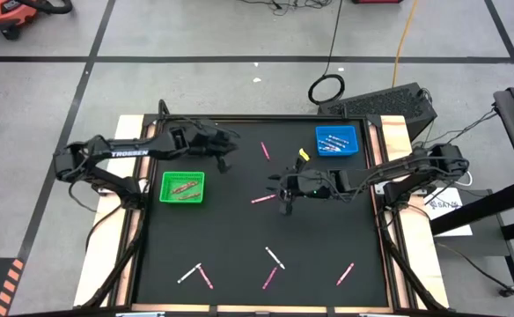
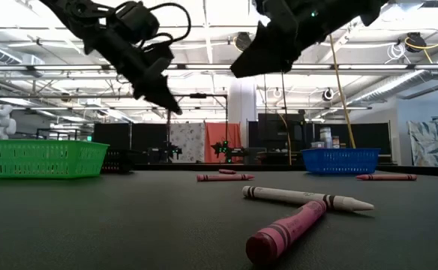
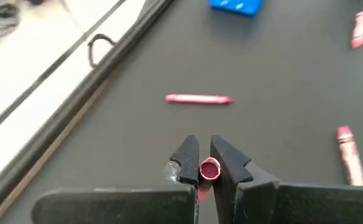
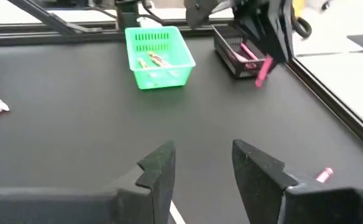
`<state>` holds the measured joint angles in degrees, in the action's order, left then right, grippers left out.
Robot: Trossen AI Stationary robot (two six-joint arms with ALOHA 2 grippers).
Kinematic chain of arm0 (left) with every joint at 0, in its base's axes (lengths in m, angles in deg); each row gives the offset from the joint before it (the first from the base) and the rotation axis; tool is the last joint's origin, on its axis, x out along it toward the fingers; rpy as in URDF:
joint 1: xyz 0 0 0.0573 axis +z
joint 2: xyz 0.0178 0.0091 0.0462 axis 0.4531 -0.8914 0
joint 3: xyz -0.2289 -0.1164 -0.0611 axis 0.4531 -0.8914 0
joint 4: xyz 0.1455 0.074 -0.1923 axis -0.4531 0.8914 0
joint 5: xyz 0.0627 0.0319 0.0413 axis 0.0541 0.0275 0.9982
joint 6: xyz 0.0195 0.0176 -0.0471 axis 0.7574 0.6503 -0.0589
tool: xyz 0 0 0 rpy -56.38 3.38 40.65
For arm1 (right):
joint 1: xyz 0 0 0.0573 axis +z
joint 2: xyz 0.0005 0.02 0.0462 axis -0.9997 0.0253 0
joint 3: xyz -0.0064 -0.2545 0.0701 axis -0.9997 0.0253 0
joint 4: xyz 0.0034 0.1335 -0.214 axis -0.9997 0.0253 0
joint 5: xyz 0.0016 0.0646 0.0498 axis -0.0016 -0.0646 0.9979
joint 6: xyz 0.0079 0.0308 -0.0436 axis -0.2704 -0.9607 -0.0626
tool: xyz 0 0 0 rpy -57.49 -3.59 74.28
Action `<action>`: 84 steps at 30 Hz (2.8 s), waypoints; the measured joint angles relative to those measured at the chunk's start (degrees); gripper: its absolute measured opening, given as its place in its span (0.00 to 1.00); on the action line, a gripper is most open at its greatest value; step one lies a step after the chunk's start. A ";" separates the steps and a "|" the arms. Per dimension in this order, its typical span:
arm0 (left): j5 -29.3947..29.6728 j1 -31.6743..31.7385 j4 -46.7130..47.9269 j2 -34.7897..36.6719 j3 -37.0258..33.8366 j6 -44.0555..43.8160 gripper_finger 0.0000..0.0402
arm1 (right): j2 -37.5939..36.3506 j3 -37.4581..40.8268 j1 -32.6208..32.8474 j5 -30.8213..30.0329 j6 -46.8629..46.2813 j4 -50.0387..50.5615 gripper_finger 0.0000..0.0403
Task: Sort crayons
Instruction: Put the red crayon into the black bin, then put the pink crayon into the green bin
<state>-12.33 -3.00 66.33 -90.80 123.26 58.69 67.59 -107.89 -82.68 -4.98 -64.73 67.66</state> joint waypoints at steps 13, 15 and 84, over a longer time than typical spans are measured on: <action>7.89 12.57 17.60 2.30 0.14 6.50 0.03 | 0.31 0.00 -5.30 0.11 -0.41 1.54 0.36; 8.19 13.94 18.30 2.30 0.14 6.61 0.03 | 0.31 0.00 -5.91 0.09 -0.42 2.46 0.36; 7.55 15.19 31.40 6.93 5.43 7.67 0.25 | 11.54 0.00 -12.02 22.43 10.33 2.26 0.36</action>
<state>-4.78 12.19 97.73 -83.87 128.69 66.36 79.13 -107.89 -94.70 17.46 -54.40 69.92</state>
